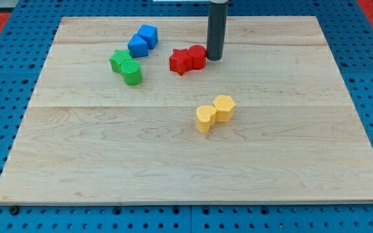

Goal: Point at the red star

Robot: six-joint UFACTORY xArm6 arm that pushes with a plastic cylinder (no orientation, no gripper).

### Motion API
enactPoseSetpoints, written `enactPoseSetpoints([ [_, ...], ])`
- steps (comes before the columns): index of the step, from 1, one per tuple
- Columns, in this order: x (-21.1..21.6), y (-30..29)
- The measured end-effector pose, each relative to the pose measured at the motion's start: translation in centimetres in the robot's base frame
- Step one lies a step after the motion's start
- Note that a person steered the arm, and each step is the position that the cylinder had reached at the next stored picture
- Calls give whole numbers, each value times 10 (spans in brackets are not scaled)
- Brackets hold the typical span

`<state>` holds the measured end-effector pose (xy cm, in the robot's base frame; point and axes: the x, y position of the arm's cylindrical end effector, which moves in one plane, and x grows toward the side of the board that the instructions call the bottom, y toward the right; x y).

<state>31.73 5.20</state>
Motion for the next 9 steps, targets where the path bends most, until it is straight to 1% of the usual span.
enactPoseSetpoints([
  [6,-2,-1],
  [7,-27,-11],
  [8,-31,-40],
  [9,-22,-77],
])
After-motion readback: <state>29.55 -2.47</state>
